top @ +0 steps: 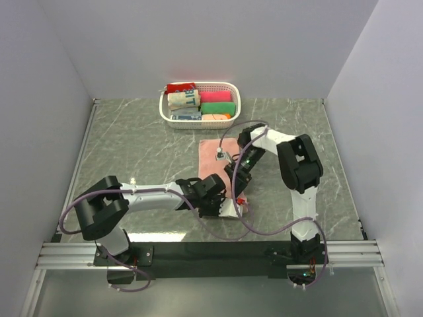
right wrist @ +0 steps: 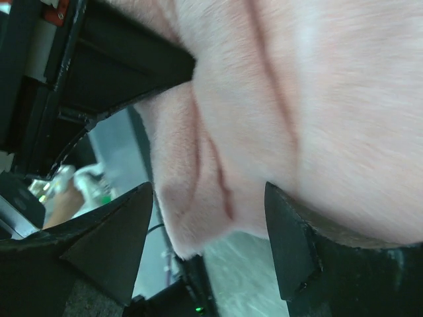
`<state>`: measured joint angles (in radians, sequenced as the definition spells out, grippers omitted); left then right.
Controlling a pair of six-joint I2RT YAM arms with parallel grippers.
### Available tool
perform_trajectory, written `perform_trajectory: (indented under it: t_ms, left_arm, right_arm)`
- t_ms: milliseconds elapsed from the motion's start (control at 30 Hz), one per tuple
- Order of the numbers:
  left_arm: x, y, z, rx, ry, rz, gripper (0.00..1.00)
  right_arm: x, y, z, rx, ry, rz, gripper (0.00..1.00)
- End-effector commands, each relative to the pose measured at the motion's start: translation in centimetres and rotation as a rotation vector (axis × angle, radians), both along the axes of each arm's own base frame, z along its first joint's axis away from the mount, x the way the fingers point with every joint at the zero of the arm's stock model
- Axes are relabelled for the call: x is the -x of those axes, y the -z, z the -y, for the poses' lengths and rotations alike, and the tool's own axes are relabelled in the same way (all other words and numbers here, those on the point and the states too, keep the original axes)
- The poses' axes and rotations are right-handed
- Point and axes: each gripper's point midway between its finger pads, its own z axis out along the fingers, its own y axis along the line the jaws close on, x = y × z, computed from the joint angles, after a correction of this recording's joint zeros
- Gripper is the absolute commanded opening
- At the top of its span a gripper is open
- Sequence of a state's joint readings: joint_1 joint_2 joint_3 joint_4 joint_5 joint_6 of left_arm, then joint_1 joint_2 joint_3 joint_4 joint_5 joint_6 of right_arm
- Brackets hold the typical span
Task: Roll the towels
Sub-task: Roll the towel
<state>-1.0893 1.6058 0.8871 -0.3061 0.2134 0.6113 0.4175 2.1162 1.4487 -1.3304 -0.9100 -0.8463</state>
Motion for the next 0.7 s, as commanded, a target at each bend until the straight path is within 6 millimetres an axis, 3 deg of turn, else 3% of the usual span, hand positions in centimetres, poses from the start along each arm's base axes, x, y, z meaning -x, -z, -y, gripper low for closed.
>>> perform_trajectory:
  t_ms: [0,133,200,300,400,533,667]
  left_arm:
    - [5.5,3.6,-4.3,-0.203,-0.006,-0.295,0.08]
    - [5.4,4.2,-5.4,-0.254,-0.055,-0.367,0.06]
    - [5.5,4.3,-6.1,-0.279,-0.079,-0.391,0.06]
    - [5.5,4.5,-7.1,-0.309,-0.100,-0.424,0.06]
    - [5.9,4.7,-8.1,-0.339,-0.105,-0.452,0.06]
    - [6.1,4.4,-9.5,-0.363,-0.135,-0.518,0.06]
    - [5.4,3.7,-11.1,-0.379,-0.164,-0.569,0.05]
  right_arm:
    - [-3.8,-1.1,0.7,-0.026,0.049,0.173,0.75]
    - [-5.1,-0.9,1.8,-0.014,0.150,0.167,0.75]
    - [-6.1,0.7,2.0,0.058,0.182,0.202,0.75]
    - [-7.1,3.1,1.0,0.169,0.175,0.290,0.75]
    - [-7.5,4.2,-1.2,0.200,0.157,0.316,0.76]
    - [-7.4,4.9,-3.6,0.205,0.133,0.311,0.76]
    - [-8.5,5.5,-5.9,0.194,0.155,0.308,0.76]
